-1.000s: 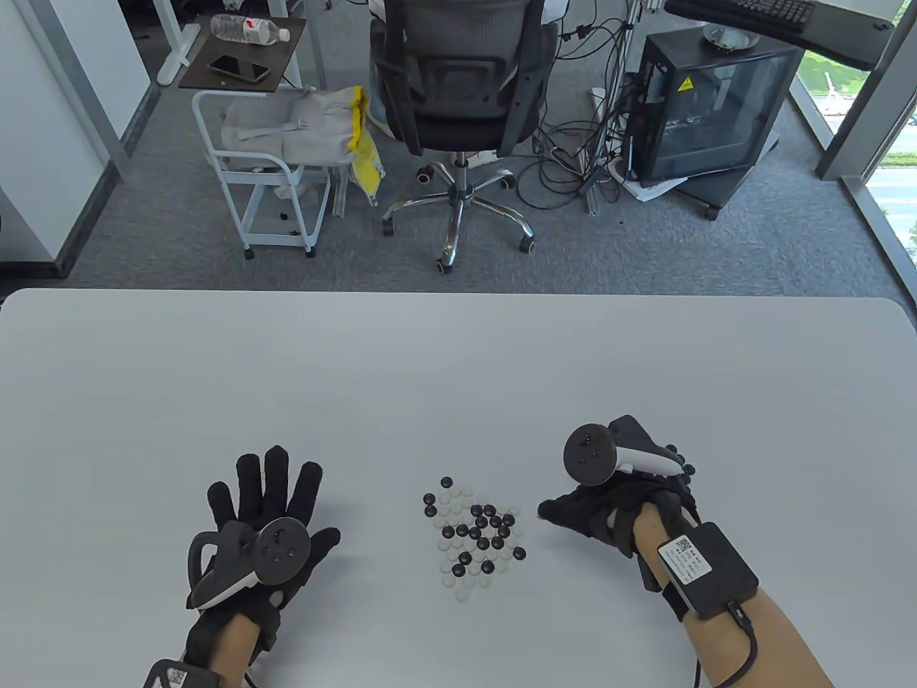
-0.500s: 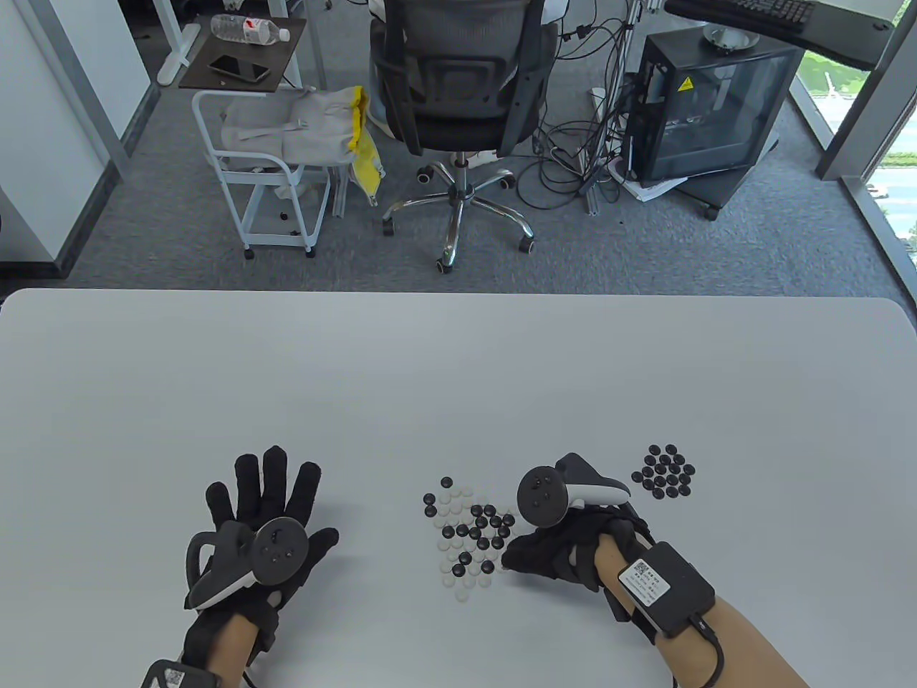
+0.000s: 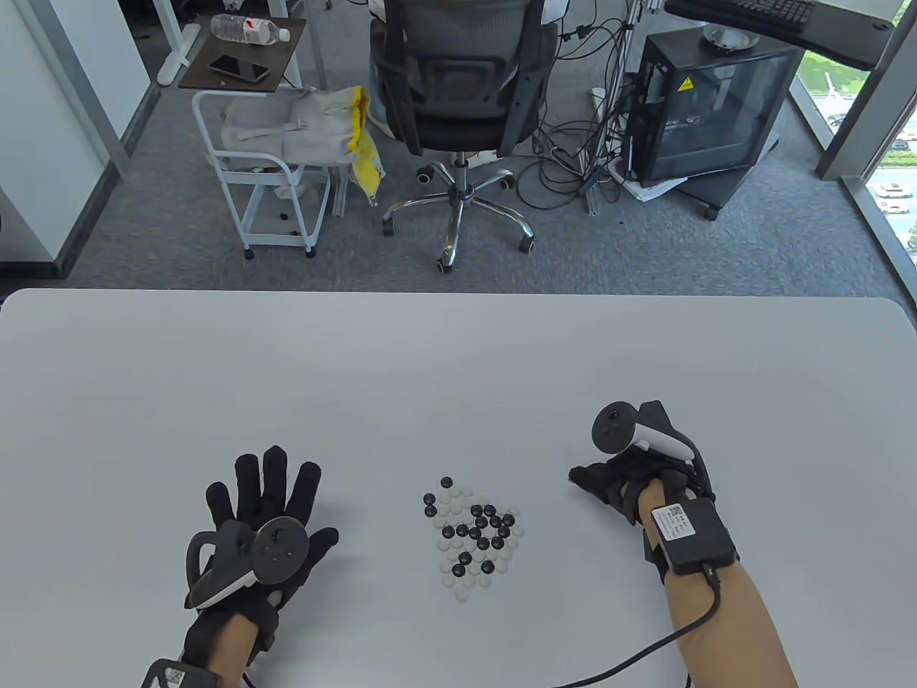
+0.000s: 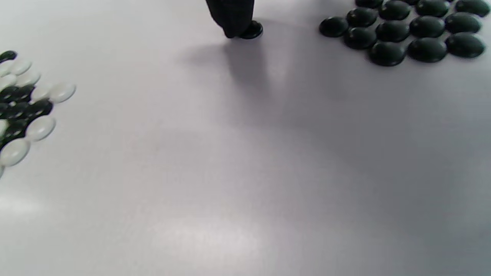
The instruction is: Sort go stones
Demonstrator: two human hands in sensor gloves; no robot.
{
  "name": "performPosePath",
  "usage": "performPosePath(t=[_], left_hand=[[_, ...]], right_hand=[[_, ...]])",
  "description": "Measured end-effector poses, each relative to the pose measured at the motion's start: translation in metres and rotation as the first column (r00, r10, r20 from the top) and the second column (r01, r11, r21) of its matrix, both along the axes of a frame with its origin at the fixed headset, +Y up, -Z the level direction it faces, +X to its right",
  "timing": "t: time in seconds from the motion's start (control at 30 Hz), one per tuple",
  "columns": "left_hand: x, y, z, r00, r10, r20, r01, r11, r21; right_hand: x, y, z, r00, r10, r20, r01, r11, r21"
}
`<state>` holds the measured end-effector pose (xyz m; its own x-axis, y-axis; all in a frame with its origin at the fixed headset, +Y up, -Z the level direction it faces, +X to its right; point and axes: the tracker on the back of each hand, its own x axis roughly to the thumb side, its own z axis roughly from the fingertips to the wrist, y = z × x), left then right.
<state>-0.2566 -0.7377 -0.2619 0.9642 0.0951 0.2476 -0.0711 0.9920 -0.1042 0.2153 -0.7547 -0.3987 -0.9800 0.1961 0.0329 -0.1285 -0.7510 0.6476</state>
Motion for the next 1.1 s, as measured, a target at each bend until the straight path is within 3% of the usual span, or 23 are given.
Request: performPosePath(t=[0.3,0.73,0.9,1.1], left_hand=[[-0.002,0.001,0.000,1.000,0.012,-0.003,-0.012,1.000,-0.004],[-0.003,0.001,0.000,1.000,0.011,-0.003,-0.011,1.000,-0.001],[-0.002,0.000,-0.001,1.000,0.005,-0.003,-0.005,1.000,-0.006],[-0.001,0.000,-0.001,1.000,-0.001,-0.002,0.001,1.000,-0.010]], right_hand=[[0.019,0.000,-0.016,0.990,0.034,0.136,-0.036,0.999,0.016],[0.031,0.005,-0.017,0.983,0.068,0.171,-0.065,0.998,-0.022],[0.003,0.027,-0.018,0.998,-0.014,0.062,0.012,0.999,0.047],[-0.059,0.040,-0.009,0.974,-0.143,-0.174,0.146,0.989,0.004]])
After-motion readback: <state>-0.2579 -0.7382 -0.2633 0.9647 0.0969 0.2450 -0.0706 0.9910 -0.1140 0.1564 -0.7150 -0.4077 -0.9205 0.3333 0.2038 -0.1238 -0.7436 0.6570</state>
